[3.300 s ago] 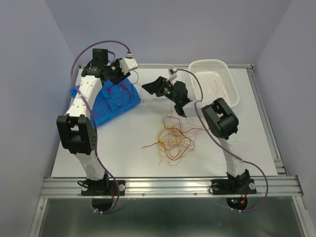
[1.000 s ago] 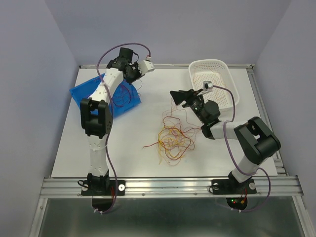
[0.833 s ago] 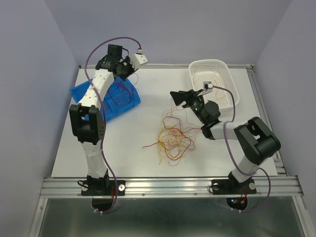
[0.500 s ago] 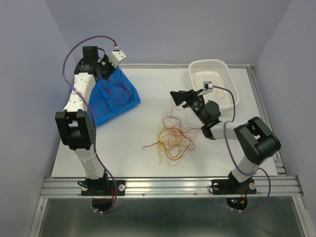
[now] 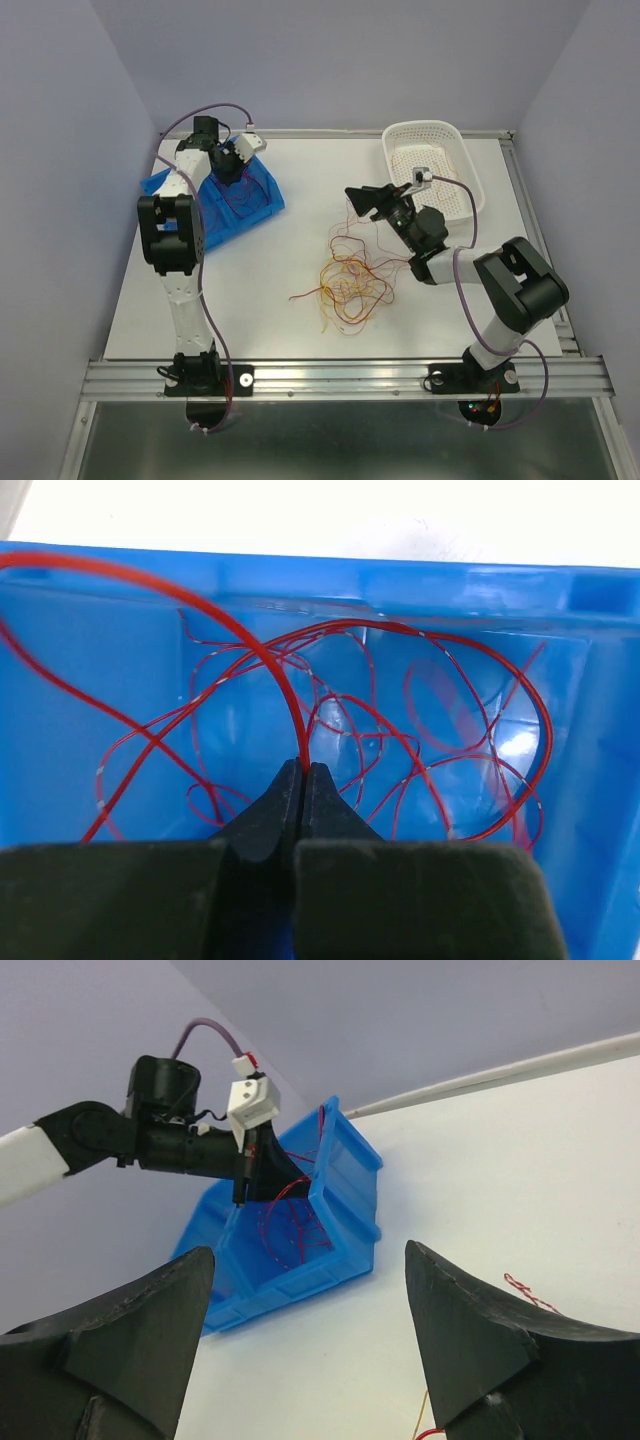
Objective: Untangle the cables
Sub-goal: Place the cable in the bin.
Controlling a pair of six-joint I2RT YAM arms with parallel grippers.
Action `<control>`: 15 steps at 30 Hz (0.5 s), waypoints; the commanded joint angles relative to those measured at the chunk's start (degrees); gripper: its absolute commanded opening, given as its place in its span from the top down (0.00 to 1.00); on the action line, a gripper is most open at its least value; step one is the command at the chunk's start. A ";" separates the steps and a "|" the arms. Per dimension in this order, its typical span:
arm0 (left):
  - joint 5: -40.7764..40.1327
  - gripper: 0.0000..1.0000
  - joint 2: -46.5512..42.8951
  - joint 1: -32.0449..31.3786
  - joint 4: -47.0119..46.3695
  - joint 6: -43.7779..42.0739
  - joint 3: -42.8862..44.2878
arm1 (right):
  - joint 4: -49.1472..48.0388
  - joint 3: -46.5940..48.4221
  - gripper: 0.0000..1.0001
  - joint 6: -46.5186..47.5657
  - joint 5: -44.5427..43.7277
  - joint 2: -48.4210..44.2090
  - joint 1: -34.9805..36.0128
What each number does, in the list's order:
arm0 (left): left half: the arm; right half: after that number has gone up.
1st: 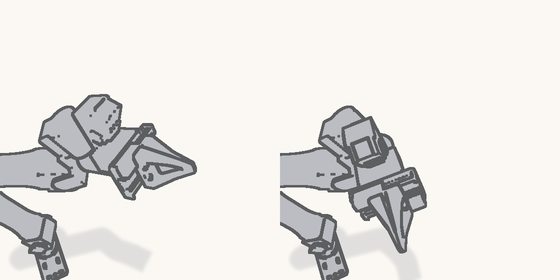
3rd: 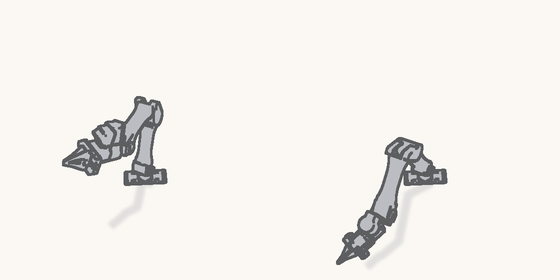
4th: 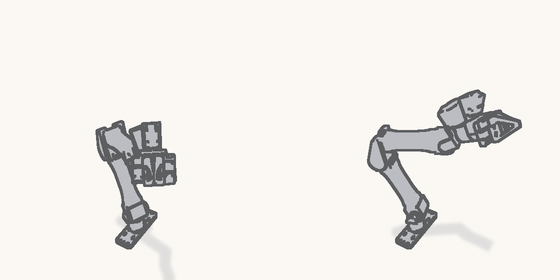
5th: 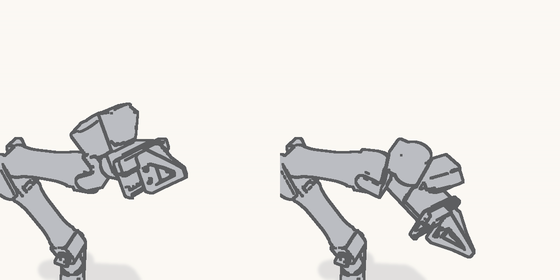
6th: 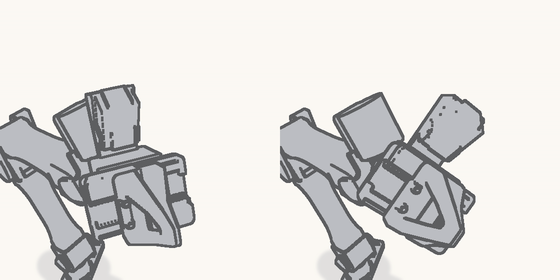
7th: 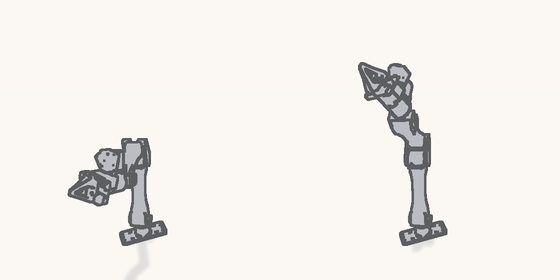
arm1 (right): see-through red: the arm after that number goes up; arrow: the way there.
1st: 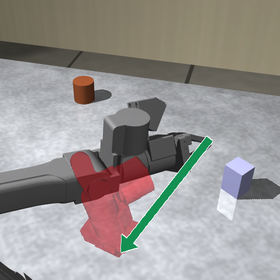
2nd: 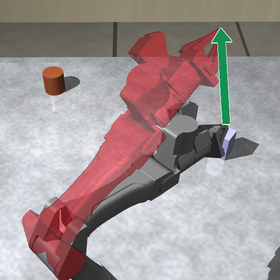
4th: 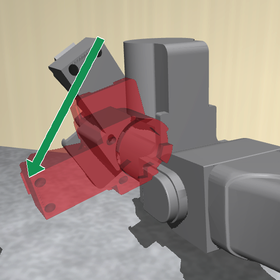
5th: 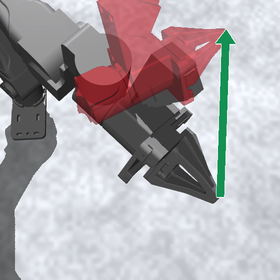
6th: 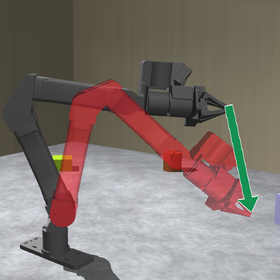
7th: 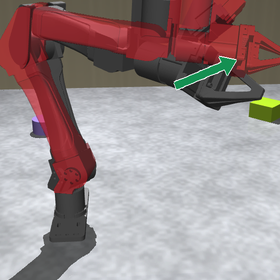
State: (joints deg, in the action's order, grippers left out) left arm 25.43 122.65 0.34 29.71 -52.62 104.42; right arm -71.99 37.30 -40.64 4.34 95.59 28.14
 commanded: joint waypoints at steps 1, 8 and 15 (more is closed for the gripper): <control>-2.48 1.00 1.71 -1.83 0.96 0.59 2.98 | -5.18 -2.32 0.18 0.04 0.15 -1.20 -0.37; -4.42 0.85 -1.70 -1.92 -4.48 3.05 0.79 | -5.36 -2.23 0.18 0.74 0.58 -1.29 -0.37; -8.81 0.58 -9.96 -2.45 -5.02 3.49 -0.09 | 0.60 -3.19 0.18 1.88 1.29 -2.25 -0.46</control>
State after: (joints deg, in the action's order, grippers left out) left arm 19.16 122.04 -1.80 26.59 -49.78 104.57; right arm -72.27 35.68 -40.53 5.41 95.59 28.10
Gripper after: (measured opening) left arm 0.395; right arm 0.819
